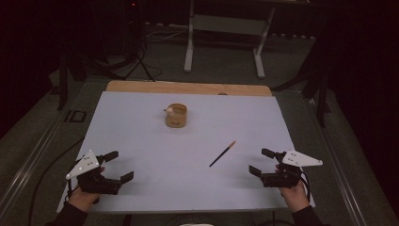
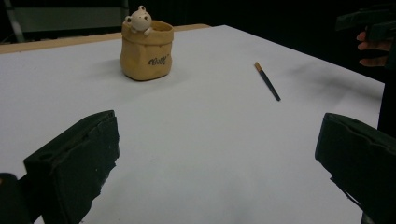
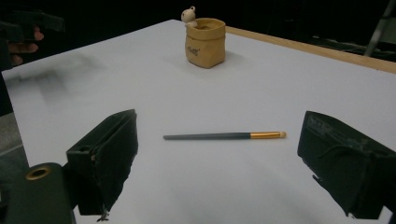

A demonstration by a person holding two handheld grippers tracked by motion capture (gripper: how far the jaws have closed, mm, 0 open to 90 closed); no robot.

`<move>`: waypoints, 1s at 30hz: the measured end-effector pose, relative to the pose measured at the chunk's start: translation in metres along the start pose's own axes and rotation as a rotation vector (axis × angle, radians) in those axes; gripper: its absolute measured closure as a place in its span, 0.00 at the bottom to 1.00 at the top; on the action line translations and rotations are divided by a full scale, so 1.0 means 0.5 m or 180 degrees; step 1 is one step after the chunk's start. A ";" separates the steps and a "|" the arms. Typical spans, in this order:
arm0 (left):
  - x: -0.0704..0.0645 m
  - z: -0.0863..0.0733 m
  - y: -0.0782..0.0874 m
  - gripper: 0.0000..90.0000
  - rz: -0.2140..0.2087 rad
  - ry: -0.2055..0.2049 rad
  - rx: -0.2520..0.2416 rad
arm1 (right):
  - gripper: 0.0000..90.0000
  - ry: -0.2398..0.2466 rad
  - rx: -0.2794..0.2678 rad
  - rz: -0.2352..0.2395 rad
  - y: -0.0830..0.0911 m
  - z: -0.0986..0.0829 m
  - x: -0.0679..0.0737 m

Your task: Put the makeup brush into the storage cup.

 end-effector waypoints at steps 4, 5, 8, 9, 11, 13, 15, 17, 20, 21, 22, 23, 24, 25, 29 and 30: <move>-0.001 0.003 -0.001 0.01 0.0003 -0.0014 -0.0021 | 0.14 0.0001 -0.0023 0.0001 0.002 0.004 0.000; -0.002 0.003 -0.002 0.01 -0.0010 -0.0016 -0.0025 | 0.14 0.0023 -0.0016 -0.0014 0.003 0.005 -0.001; -0.006 0.003 -0.003 0.01 -0.0041 -0.0043 -0.0016 | 0.14 0.0082 0.0001 -0.0016 0.002 0.006 0.000; -0.006 0.004 -0.003 0.01 -0.0040 -0.0034 -0.0024 | 0.14 0.0095 0.0009 -0.0009 0.000 0.006 0.001; -0.007 0.005 -0.003 0.01 -0.0039 -0.0031 -0.0031 | 0.14 0.0088 0.0020 0.0007 -0.001 0.007 0.002; -0.007 0.005 -0.003 0.01 -0.0037 -0.0033 -0.0030 | 0.14 0.0070 0.0006 0.0019 0.000 0.013 0.002; -0.007 0.005 -0.003 0.01 -0.0040 -0.0037 -0.0030 | 0.14 0.0081 -0.0022 0.0004 0.001 0.022 -0.001; -0.007 0.004 -0.004 0.01 -0.0043 -0.0061 -0.0016 | 0.14 0.0049 -0.0024 0.0010 -0.001 0.028 -0.005; -0.007 0.004 -0.004 0.01 -0.0039 -0.0066 -0.0010 | 0.14 0.0060 -0.0009 0.0003 -0.002 0.036 -0.012; -0.007 0.004 -0.004 0.01 -0.0037 -0.0071 -0.0011 | 0.14 0.0031 -0.0008 0.0005 -0.002 0.040 -0.016; -0.008 0.005 -0.004 0.01 -0.0042 -0.0068 -0.0016 | 0.14 0.0014 -0.0011 0.0004 -0.001 0.043 -0.019; -0.008 0.005 -0.004 0.01 -0.0042 -0.0069 -0.0019 | 0.14 0.0020 -0.0005 -0.0003 -0.001 0.048 -0.024; -0.008 0.005 -0.004 0.01 -0.0040 -0.0078 -0.0012 | 0.14 0.0029 0.0015 0.0002 -0.001 0.050 -0.028; -0.009 0.004 -0.004 0.01 -0.0046 -0.0073 -0.0010 | 0.14 0.0043 0.0056 0.0025 -0.001 0.052 -0.032; -0.010 0.005 -0.004 0.01 -0.0052 -0.0085 -0.0017 | 0.14 0.0138 0.0227 0.0078 -0.003 0.056 -0.054; -0.010 0.006 -0.004 0.01 -0.0050 -0.0084 -0.0019 | 0.14 0.0124 0.0261 0.0098 -0.004 0.055 -0.060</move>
Point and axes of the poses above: each handheld gripper's, and its own axes: y roughly backward along the jaws, z roughly out of its top, x roughly to its left, the point moved 8 cm from there along -y, roughly forward along the jaws, and after that the axes turned 14 degrees about -x, right-handed, at the moved point
